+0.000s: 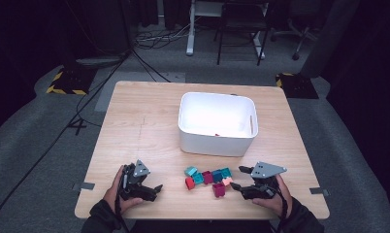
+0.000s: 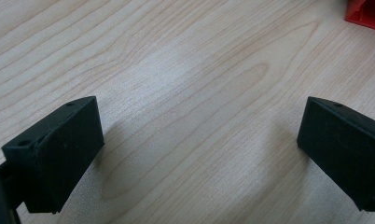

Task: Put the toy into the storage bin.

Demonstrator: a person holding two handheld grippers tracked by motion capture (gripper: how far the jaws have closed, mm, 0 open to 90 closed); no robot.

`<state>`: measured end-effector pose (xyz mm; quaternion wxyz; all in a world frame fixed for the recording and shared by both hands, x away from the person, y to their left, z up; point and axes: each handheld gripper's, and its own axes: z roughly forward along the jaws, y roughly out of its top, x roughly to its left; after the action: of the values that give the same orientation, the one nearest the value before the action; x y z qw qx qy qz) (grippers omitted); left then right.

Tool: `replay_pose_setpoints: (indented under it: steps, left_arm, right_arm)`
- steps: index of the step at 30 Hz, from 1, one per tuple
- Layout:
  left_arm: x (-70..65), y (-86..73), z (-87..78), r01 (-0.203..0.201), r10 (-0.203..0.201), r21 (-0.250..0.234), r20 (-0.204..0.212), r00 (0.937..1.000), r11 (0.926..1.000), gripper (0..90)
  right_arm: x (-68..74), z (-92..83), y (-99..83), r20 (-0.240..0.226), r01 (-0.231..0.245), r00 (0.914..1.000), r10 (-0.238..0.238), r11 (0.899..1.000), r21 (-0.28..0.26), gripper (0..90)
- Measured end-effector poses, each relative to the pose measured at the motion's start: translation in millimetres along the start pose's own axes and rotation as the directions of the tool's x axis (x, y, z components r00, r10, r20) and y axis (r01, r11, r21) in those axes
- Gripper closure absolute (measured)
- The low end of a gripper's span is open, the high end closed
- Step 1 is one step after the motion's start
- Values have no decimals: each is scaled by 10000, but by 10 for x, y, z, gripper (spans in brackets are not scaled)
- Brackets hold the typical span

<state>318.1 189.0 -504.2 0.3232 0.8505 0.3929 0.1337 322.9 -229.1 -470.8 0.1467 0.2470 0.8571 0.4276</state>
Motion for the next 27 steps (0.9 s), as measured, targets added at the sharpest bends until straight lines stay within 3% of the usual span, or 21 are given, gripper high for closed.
replay_pose_setpoints:
  steps: [5, 11, 18, 27]
  left_arm:
    - [0, 0, 0, -4, 4, 0, 14, 10000, 10000, 5]
    - [0, 0, 1, -2, 2, -12, 13, 10000, 10000, 5]
    - [0, 0, 0, -4, 4, 7, 10, 10000, 10000, 5]
    - [1, 0, 0, -13, 13, 2, -3, 10000, 10000, 5]
  right_arm:
    - [93, 92, -40, -100, 79, 9999, -77, 9998, 197, 322]
    - [140, 192, -66, 93, 222, 9997, -225, 9992, 341, 326]
    - [130, 281, -95, 205, -136, 9997, 126, 9987, 491, 342]
    - [97, 300, -146, 394, -191, 9991, 162, 9972, 725, 538]
